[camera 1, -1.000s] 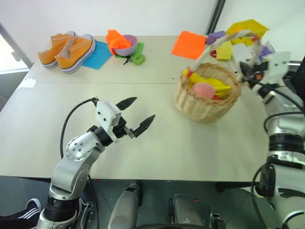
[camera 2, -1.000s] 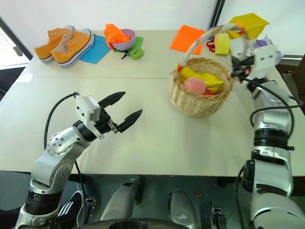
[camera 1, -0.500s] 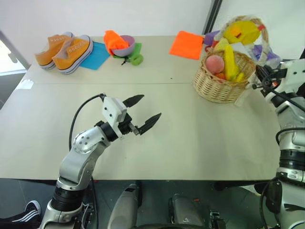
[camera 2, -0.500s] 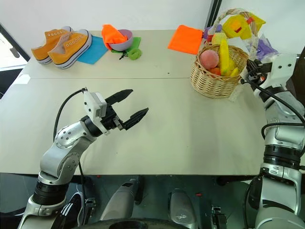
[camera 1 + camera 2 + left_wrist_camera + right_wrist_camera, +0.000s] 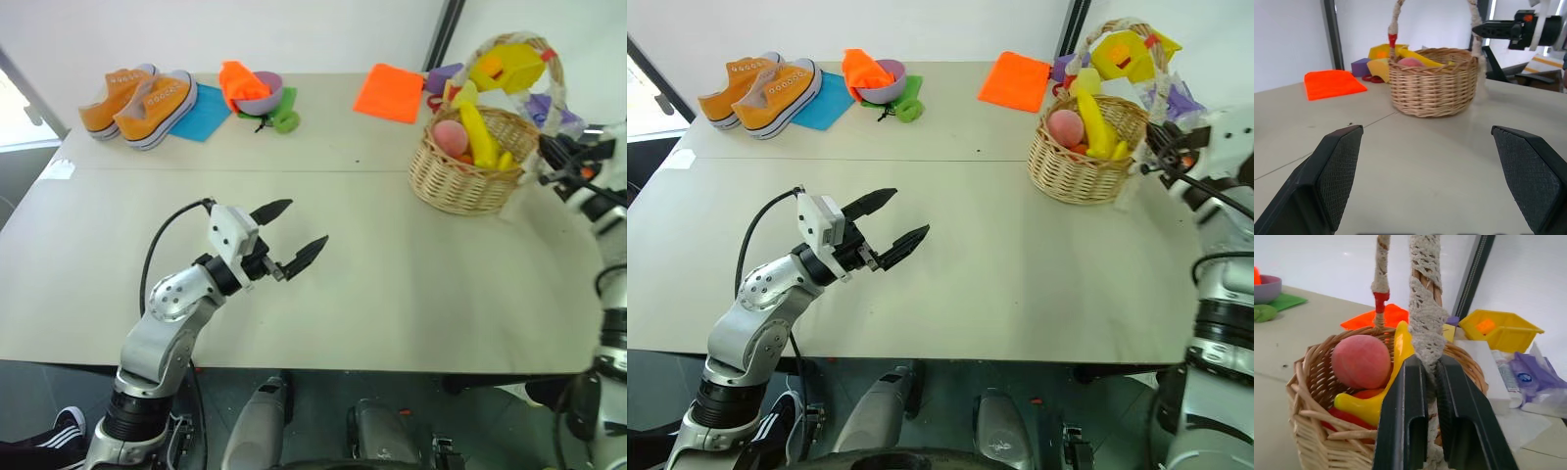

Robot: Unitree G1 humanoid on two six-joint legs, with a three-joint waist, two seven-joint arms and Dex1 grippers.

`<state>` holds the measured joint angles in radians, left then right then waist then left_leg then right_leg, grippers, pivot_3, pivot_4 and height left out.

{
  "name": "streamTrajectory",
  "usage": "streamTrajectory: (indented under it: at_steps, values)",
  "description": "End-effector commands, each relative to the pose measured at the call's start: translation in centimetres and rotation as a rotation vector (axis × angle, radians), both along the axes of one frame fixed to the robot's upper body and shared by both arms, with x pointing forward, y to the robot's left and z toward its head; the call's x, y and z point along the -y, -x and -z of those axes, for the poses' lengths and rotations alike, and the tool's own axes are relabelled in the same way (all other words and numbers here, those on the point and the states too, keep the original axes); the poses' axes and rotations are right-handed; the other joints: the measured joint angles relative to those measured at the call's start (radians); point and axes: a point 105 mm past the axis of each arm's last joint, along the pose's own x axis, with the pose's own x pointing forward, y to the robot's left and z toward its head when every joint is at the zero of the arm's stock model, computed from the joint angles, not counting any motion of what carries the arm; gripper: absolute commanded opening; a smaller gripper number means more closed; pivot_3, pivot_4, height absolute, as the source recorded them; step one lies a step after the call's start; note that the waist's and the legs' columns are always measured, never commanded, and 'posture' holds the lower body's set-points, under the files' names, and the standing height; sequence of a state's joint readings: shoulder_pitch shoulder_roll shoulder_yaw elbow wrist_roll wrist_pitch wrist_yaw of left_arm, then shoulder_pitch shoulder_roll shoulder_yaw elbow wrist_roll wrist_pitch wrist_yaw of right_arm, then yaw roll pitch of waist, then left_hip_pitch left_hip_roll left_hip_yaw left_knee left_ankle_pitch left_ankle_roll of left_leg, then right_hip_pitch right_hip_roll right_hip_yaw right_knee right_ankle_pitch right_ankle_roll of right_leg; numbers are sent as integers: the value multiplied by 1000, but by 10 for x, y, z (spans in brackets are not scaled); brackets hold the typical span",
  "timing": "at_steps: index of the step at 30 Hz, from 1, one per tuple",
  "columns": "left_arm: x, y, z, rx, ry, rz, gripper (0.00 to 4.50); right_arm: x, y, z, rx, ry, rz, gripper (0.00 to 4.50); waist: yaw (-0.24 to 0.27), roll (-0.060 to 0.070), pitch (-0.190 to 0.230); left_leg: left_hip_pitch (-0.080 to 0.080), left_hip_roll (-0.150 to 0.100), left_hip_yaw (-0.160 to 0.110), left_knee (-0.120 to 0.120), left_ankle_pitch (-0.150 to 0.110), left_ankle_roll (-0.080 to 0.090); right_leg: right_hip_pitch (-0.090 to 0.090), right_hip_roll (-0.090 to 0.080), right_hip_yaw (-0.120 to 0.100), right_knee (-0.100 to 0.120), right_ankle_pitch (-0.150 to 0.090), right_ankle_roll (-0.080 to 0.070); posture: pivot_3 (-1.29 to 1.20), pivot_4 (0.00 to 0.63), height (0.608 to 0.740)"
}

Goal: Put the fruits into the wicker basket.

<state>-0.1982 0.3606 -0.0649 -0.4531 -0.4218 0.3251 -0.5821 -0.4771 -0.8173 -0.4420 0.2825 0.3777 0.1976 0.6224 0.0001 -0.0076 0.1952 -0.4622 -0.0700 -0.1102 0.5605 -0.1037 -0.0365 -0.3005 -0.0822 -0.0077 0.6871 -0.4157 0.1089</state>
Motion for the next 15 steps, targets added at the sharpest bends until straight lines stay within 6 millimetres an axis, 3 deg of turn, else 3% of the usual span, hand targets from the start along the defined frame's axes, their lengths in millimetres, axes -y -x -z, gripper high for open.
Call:
streamTrajectory:
  at_steps: [1,6,10,12,15]
  values:
    - [2,4,-16,44,31,10,4500,33,33,-29,60,66,49,63,6,0,0,0,0,0,0,0,0,0,0,0,0,0,0,0,150,740]
    - [12,11,-23,-5,57,126,4500,50,63,-13,-48,93,5,63,10,0,0,0,0,0,0,0,0,1,0,0,-1,0,0,0,150,740]
    - [12,7,-21,-8,23,144,4500,63,72,0,-104,116,52,63,-4,1,-1,1,1,2,1,0,1,2,0,0,-1,0,0,0,150,740]
    - [13,5,-21,-7,22,148,4500,57,71,7,-110,110,32,63,-9,1,-1,2,1,2,1,0,1,2,0,0,-1,0,0,0,150,740]
    - [14,3,-21,-4,19,153,4500,47,68,7,-75,102,10,1172,-13,1,-1,1,1,1,1,-1,1,2,0,0,-1,0,0,0,150,740]
